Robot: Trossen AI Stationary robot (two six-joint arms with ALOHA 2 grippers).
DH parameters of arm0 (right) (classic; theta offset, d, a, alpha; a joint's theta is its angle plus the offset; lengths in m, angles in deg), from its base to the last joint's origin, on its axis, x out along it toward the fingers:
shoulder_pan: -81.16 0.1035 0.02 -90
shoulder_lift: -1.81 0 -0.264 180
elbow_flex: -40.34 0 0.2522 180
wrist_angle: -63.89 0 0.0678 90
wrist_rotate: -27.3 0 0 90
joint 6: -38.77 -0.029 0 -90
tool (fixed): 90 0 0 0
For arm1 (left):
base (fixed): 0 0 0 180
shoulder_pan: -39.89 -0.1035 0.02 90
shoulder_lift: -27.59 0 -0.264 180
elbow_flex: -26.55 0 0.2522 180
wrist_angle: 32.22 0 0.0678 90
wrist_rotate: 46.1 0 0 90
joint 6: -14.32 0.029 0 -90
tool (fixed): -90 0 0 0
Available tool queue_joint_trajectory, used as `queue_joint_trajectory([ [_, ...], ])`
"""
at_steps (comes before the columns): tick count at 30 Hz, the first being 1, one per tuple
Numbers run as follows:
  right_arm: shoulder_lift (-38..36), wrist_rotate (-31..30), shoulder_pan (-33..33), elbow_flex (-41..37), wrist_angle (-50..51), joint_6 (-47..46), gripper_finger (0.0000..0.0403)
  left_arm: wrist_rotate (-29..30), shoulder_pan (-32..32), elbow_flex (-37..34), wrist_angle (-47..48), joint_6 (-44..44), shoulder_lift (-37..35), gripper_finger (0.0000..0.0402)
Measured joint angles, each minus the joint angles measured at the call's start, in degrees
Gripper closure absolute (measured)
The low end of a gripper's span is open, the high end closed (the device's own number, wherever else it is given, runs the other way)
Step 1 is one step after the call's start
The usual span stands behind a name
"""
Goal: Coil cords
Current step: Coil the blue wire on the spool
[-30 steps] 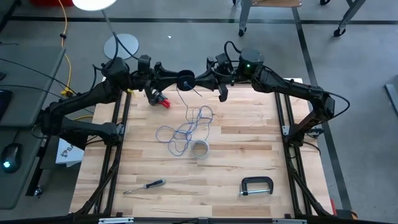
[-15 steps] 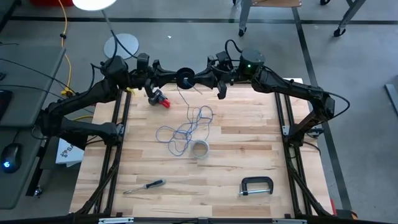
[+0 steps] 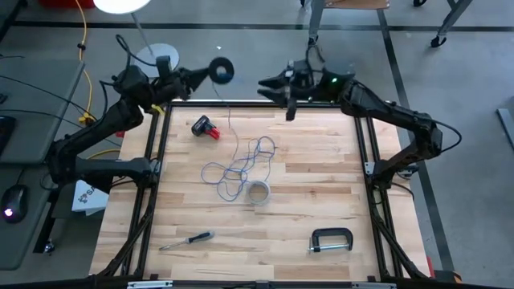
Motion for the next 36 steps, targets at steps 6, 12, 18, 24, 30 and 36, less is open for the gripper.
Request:
queue_joint_trajectory([
  [6,2.0,-13.8,4.7,0.0,2.5,5.0,0.0261,3.3,-1.7,0.0,-6.9,-6.6,1.6,0.0401],
  [12,4.6,-20.7,7.3,-0.1,-3.7,7.5,0.0261,0.7,-0.8,0.0,-9.4,-5.9,3.2,0.0402],
  [18,4.6,-15.1,4.6,-0.1,-15.3,-8.6,0.0261,-2.0,0.9,0.0,-9.1,1.0,3.2,0.0401],
  [24,4.6,-5.1,1.3,-0.1,-15.4,-20.6,0.0261,-9.1,2.9,0.0,-7.5,9.5,3.2,0.0401],
  [30,4.6,0.9,1.6,-0.1,-15.5,-18.5,0.0261,-9.7,3.8,0.0,-5.6,13.4,3.2,0.0401],
  [36,4.6,1.1,2.9,-0.1,-14.6,-15.0,0.0261,-10.3,3.8,0.0,-3.3,17.6,3.2,0.0401],
])
